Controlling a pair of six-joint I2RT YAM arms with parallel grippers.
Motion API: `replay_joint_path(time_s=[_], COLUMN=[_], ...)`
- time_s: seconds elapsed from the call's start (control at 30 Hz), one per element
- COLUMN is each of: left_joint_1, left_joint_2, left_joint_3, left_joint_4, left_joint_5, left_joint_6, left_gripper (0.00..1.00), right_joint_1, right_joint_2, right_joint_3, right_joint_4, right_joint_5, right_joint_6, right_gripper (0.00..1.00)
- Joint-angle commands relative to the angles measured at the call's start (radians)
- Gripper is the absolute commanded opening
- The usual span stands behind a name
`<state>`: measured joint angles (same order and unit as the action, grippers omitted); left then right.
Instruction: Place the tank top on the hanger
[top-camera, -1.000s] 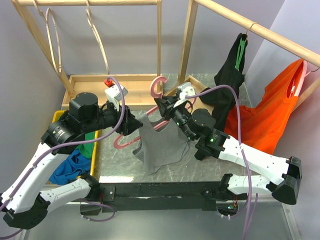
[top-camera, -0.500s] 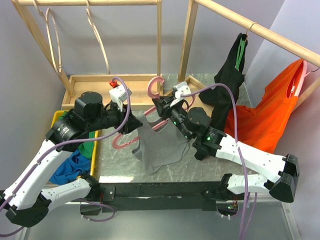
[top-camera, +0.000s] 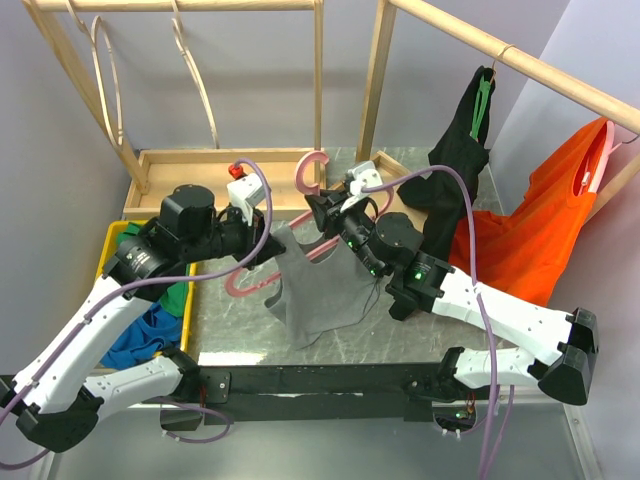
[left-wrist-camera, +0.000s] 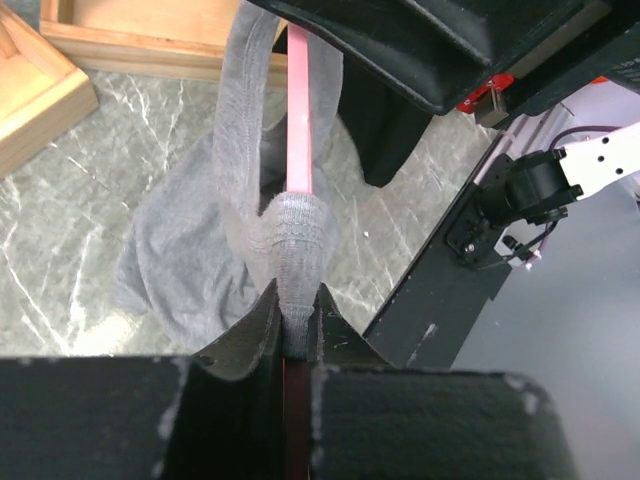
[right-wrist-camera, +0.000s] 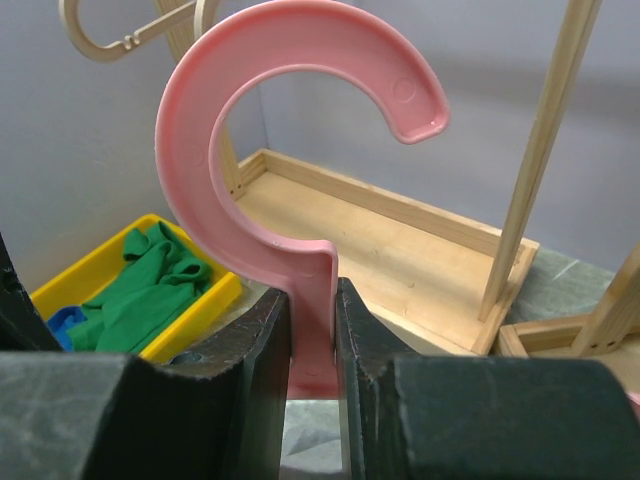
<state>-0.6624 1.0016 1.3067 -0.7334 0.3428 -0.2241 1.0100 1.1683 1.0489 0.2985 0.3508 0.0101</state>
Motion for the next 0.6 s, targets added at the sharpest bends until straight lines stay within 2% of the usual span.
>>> replay_joint_path(time_s=[0.0,0.03,0.07,0.13,0.17,0.27,0.37,0.57], left_joint_1=[0.001,0.001,0.001,0.001,0.001,0.001,0.001,0.001], left_joint_2=[-0.047,-0.055,-0.063,-0.067,-0.07,-0.072,-0.081,-0.103], left_joint_3=[-0.039,-0.049,-0.056,-0.076,-0.081,-0.102,-0.118,-0.115], left_joint_4=[0.098,0.123,0.132,0.15,0.155,0.166,0.178,0.183], left_joint_5=[-0.016,-0.019,-0.025,-0.036,-0.041,-0.048,-0.071,-0.192], left_joint_6=[-0.017,-0.021,-0.03,-0.037,-0.043,-0.046,-0.052,-0.09], left_gripper=[0.01,0.01,0.01,0.01,0.01,0.01,0.01,0.01], right_joint_1=[0.004,0.004,0.004,0.002,0.002,0.004,0.004,0.001], right_joint_2=[-0.009,-0.013,-0.018,-0.03,-0.036,-0.076,-0.128,-0.249], right_joint_3=[0.063,0.068,0.069,0.072,0.072,0.056,0.027,-0.075], right_joint_4=[0.025,0.008,0.001,-0.03,-0.039,-0.064,-0.082,-0.156], right_joint_5=[0.023,0.028,0.03,0.033,0.031,0.033,0.039,0.079], right_joint_6=[0.014,0.019,0.027,0.036,0.045,0.063,0.08,0.183], right_gripper=[0.17,0.27,0.44,0.55,0.65,0.79,0.87,0.88])
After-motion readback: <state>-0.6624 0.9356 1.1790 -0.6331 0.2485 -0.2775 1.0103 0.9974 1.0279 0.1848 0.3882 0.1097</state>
